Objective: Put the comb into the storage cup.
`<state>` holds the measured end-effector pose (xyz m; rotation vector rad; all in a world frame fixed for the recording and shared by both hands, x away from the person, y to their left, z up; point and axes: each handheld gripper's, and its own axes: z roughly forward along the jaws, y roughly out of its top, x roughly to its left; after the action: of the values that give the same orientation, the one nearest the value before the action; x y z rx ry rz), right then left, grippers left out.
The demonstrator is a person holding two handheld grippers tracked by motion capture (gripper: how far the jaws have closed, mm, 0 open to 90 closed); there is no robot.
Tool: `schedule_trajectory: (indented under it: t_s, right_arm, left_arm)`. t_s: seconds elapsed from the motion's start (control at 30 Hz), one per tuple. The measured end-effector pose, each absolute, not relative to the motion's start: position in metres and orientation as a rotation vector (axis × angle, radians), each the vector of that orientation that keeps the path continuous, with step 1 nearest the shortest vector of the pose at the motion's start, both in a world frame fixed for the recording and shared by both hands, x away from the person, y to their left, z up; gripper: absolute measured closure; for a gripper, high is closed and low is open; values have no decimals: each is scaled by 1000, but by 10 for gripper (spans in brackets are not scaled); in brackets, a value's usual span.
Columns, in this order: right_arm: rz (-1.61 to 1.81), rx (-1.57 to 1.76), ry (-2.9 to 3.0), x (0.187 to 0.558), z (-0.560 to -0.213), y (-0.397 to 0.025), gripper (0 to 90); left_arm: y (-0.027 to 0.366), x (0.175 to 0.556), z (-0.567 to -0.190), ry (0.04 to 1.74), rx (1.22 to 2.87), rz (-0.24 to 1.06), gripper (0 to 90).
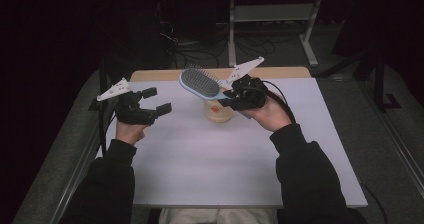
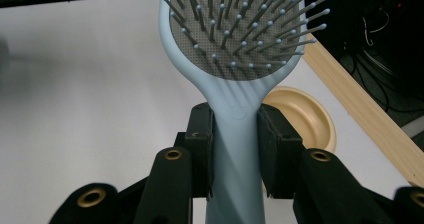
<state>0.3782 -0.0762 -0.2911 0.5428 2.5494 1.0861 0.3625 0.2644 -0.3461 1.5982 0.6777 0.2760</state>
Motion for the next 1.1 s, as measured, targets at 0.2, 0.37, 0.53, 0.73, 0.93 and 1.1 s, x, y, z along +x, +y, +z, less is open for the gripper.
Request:
schedule_trajectory:
  t_s: [0.2, 0.37, 0.53, 0.73, 0.93, 1.1]
  right_arm:
    - [1110, 549, 2532, 381, -289, -72, 683]
    - [1098, 549, 2519, 381, -290, -67, 683]
    - [1108, 546, 2512, 381, -291, -63, 682]
    - [1115, 554, 2501, 381, -291, -62, 682]
    - [1118, 564, 2484, 381, -290, -64, 682]
    - [1122, 569, 2467, 381, -290, -64, 682]
  left_arm:
    - [253, 366, -338, 669, 1599, 280, 0]
    - [243, 370, -329, 664, 1605, 286, 0]
    - [234, 373, -325, 673, 1586, 268, 0]
    - [220, 376, -319, 677, 1591, 265, 0]
    - [206, 378, -311, 668, 1588, 256, 0]
    - [196, 381, -307, 705, 1588, 253, 0]
